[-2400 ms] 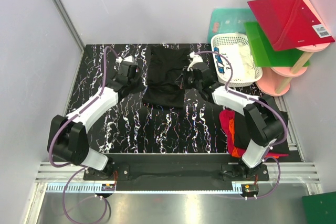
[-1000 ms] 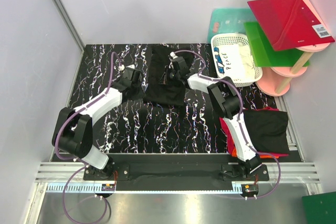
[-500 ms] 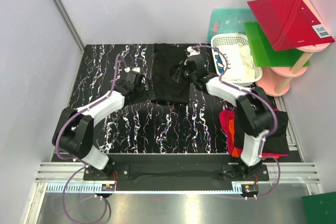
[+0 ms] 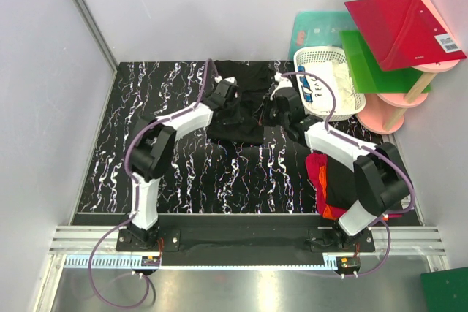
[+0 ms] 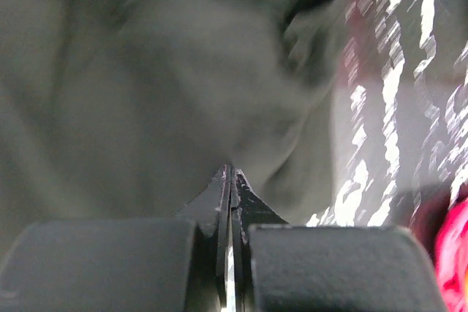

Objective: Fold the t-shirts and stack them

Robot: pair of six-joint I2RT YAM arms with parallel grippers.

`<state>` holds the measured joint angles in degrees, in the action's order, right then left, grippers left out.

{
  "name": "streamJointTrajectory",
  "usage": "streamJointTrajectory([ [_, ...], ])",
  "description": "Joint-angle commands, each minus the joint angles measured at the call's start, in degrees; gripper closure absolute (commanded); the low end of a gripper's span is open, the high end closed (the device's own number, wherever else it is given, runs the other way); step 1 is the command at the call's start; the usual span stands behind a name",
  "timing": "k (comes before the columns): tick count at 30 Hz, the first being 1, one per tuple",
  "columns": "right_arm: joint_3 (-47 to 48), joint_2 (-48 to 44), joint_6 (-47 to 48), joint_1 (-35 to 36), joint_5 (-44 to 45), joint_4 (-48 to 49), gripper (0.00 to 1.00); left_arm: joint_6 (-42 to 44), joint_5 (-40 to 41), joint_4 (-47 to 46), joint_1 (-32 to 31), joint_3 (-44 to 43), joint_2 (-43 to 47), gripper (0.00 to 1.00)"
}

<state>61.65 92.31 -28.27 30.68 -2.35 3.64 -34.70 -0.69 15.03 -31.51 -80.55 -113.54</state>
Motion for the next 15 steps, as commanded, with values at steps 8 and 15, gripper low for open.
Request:
streamJointTrajectory([
  [8,-3.0,-2.2,0.4,-0.2,0.0,-0.7,0.94,-2.2,-2.8,19.6,-0.1,-21.4,-14.6,1.00],
  [15,-5.9,-6.3,0.2,-0.3,0.6,-3.3,0.92,-4.3,-6.5,12.5,-1.4,-2.6,-6.0,1.00],
])
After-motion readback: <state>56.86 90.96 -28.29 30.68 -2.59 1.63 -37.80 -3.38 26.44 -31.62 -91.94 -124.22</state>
